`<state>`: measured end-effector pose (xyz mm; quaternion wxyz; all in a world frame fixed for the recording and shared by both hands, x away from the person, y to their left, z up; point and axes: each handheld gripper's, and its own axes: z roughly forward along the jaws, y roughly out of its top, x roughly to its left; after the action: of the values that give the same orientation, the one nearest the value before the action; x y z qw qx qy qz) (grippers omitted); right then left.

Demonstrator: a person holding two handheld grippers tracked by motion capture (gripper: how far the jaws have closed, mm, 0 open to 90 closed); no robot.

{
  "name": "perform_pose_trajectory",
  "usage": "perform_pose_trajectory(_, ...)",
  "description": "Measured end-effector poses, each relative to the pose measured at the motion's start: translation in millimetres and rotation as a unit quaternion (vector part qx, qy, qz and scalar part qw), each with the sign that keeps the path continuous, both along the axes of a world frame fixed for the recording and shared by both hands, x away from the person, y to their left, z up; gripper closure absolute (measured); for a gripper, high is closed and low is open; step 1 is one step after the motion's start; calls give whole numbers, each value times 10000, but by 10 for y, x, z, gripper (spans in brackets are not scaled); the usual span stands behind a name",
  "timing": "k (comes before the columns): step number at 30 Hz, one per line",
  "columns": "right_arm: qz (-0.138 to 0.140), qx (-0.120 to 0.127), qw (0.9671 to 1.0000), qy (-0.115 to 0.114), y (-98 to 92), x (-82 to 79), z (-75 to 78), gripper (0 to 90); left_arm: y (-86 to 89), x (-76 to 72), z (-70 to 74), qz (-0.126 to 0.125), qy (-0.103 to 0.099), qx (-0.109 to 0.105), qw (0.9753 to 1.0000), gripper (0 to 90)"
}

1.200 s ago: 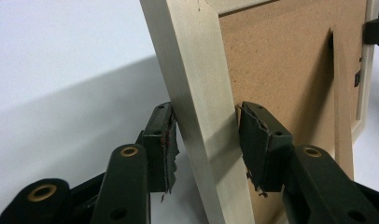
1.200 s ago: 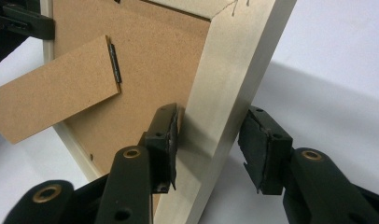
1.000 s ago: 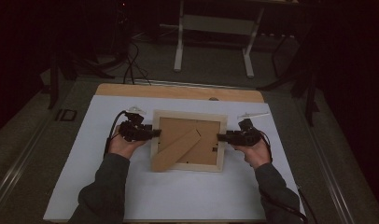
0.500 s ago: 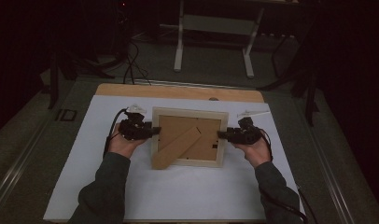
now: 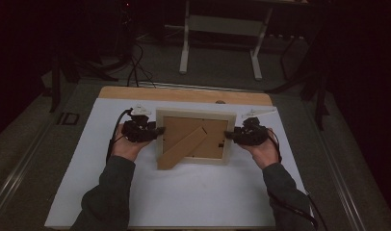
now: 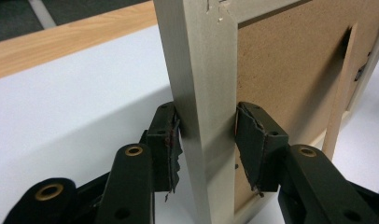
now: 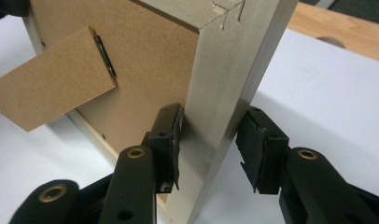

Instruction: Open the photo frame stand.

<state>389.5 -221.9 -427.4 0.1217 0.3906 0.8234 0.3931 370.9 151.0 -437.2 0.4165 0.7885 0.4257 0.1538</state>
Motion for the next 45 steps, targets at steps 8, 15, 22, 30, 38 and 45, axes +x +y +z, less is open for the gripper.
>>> perform_pose_trajectory(8,-99,-219,9995,-224,56,36,47,597,-17,-1,18,110,-198,61,9997,614)
perform_pose_trajectory(15,-223,-279,9985,-419,82,75,49,597,-35,7,17,192,-354,70,9992,618)
perform_pose_trajectory(22,-480,-167,9970,-581,71,126,36,622,-57,36,-3,260,-493,25,9984,621)
perform_pose_trajectory(30,-619,-49,9955,-717,46,169,20,628,-109,113,-23,294,-846,166,9958,615)
perform_pose_trajectory(38,-610,80,9950,-782,19,141,2,627,-95,197,-31,205,-888,218,9956,600)
perform_pose_trajectory(45,-527,134,9955,-782,-4,115,-3,624,-60,216,-36,168,-782,-75,9968,575)
